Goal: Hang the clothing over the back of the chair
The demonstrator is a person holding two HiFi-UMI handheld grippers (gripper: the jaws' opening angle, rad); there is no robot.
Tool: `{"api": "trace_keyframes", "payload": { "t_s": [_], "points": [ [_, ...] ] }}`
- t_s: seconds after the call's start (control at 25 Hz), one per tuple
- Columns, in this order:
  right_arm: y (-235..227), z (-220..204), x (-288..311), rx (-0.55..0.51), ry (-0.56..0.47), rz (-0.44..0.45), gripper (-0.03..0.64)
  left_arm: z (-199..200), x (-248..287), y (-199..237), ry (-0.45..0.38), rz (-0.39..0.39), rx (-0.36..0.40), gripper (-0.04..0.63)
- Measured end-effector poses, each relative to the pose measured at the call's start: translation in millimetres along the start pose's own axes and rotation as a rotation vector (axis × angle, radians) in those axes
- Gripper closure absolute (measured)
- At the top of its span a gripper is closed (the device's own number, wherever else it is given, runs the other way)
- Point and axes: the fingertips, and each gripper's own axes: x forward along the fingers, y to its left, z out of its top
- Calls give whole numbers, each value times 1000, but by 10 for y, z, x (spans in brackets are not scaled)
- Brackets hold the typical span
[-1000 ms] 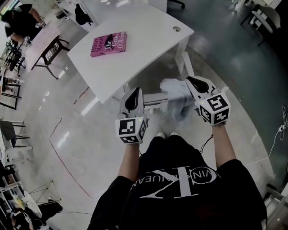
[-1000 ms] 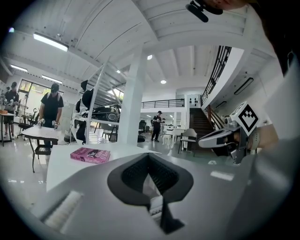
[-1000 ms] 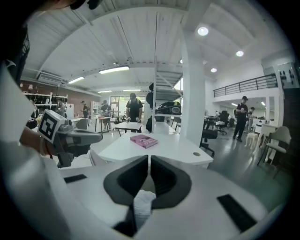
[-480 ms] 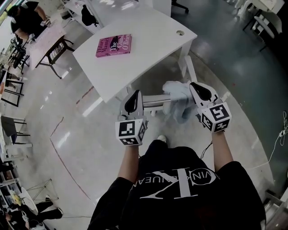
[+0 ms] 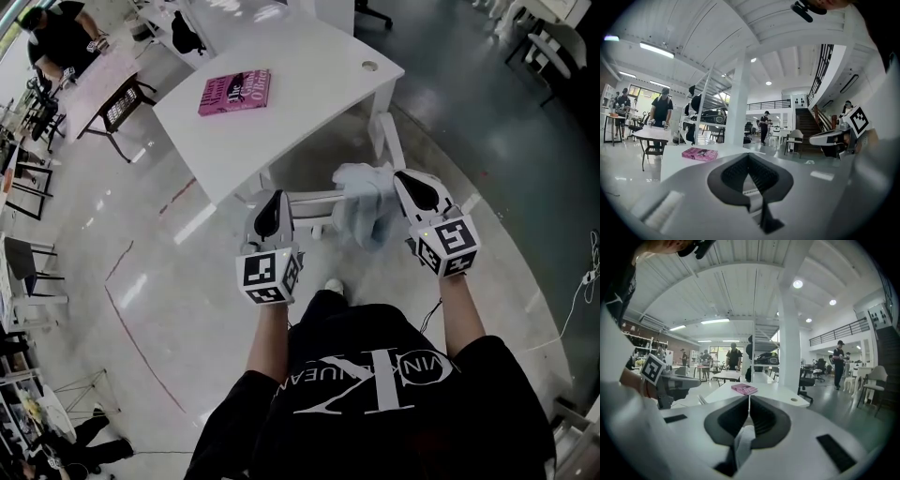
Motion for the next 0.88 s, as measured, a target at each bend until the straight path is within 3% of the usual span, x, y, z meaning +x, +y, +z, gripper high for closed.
{"api": "trace_keyframes", "payload": {
  "t_s": [0.88],
  "points": [
    [287, -75, -733, 3, -75, 32, 603, -14, -839, -417, -33, 91, 32, 584]
  ]
}}
